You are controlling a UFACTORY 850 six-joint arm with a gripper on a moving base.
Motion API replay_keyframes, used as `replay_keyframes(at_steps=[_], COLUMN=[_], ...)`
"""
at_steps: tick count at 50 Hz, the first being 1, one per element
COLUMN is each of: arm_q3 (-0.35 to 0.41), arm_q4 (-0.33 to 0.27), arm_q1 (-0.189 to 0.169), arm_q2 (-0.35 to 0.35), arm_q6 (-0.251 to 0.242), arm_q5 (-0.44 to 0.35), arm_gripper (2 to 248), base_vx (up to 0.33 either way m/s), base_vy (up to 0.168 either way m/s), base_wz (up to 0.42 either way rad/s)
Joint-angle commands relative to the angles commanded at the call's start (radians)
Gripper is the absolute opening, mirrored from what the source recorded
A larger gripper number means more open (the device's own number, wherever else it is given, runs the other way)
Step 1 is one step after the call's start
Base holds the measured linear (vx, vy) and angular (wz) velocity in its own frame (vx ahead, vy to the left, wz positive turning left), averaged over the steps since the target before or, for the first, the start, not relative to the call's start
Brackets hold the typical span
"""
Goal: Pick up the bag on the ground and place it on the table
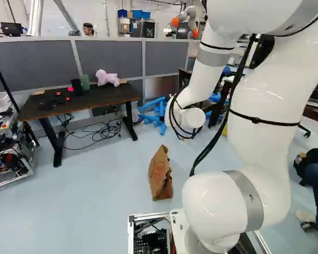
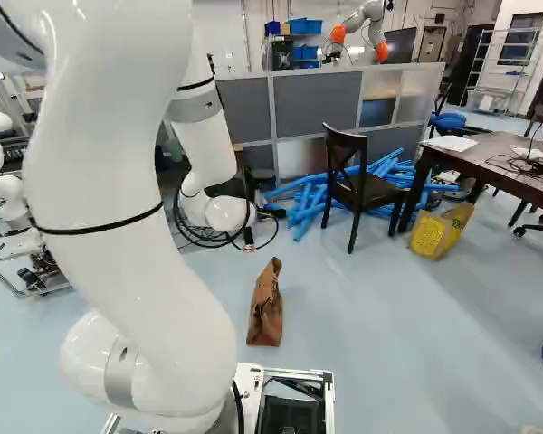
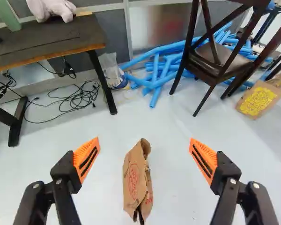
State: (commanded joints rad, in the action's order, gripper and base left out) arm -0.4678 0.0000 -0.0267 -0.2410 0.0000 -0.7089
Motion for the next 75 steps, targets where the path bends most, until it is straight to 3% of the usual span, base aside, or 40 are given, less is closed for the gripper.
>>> replay_keyframes(at_steps=[37,75], arm_q3=[-0.163,-0.315], arm_q4=[0.0,0.0], arm_q1=[0.002,0.01], arm_q2=[-0.219,-0.414], arm_q6=[0.0,0.0], arm_q5=[0.13,0.208], arm_gripper=[247,247], base_vx=[0.0,0.0], base_vy=[0.0,0.0], base_wz=[0.0,0.0])
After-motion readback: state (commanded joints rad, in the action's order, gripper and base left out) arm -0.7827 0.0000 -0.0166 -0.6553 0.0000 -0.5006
